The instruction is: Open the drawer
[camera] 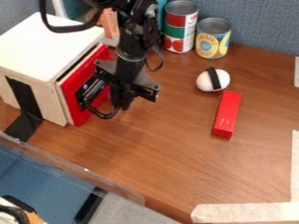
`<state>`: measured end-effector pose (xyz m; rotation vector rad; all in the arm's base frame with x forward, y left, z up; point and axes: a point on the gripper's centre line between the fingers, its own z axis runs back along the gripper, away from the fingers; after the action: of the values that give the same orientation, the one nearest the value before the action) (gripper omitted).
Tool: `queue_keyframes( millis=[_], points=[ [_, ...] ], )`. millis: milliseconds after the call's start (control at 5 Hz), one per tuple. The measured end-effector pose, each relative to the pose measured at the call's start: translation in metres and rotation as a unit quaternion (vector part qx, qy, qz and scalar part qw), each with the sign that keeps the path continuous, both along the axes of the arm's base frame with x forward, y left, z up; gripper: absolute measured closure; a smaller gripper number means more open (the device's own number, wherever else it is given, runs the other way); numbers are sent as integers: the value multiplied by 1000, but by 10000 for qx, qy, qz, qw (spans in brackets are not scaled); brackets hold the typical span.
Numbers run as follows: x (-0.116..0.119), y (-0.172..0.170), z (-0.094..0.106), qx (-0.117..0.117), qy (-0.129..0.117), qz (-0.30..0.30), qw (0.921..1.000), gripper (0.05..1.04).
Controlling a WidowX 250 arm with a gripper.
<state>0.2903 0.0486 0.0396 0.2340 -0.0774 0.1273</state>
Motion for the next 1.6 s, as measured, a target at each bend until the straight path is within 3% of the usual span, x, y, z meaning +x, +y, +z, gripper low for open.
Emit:
queue_keyframes(
  millis=[800,1200,1600],
  points=[
    [-11,-66,2,-307,287,-389,9984,978],
    [-7,-79,5,-467,315,-95,9984,978],
    [-4,-90,0,-589,533,213,9966,978]
  ],
)
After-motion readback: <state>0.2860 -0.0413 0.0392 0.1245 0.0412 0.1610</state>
